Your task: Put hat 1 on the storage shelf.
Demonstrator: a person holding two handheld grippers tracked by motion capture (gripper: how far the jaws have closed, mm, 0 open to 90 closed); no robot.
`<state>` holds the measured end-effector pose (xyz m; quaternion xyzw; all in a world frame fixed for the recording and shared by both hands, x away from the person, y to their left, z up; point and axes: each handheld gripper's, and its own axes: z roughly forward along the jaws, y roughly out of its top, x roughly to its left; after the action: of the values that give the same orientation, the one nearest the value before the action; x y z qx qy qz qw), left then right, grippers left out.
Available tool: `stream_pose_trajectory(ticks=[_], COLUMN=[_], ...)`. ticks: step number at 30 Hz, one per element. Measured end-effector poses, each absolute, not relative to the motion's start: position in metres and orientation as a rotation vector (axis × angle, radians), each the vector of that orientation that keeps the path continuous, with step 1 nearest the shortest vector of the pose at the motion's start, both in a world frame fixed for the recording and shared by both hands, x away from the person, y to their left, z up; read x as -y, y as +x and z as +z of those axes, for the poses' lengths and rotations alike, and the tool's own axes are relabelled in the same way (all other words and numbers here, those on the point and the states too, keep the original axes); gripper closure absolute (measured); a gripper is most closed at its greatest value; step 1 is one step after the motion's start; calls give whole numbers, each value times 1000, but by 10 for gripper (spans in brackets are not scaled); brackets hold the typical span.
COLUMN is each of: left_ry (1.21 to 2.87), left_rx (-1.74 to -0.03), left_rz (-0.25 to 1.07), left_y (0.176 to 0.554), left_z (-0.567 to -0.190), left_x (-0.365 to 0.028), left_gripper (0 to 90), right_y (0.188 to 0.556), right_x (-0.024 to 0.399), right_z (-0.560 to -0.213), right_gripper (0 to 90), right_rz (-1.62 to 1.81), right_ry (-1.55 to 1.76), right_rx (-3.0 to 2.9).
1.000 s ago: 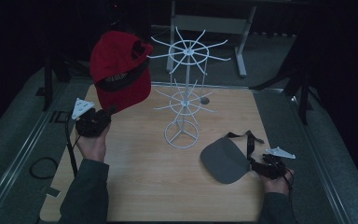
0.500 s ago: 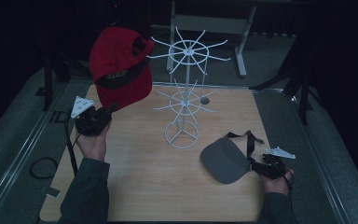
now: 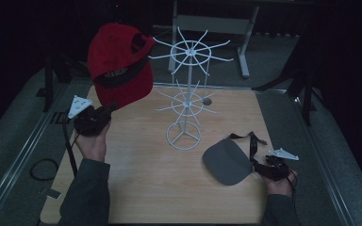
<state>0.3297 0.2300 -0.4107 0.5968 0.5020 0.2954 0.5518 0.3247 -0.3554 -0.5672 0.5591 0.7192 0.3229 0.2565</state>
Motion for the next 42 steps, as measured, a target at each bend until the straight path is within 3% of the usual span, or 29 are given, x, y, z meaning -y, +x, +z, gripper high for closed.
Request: stream_pose_trajectory(ticks=[42], left_ry=[1370], left_rx=[-1164], left_rz=[704], left_y=[327], left_z=[-397], left_x=[-227], left_gripper=[860], right_y=[325], right_x=[355], right_z=[-567], right_gripper=[347], right_rz=[876], right_ry=[1517], right_rx=[-1953])
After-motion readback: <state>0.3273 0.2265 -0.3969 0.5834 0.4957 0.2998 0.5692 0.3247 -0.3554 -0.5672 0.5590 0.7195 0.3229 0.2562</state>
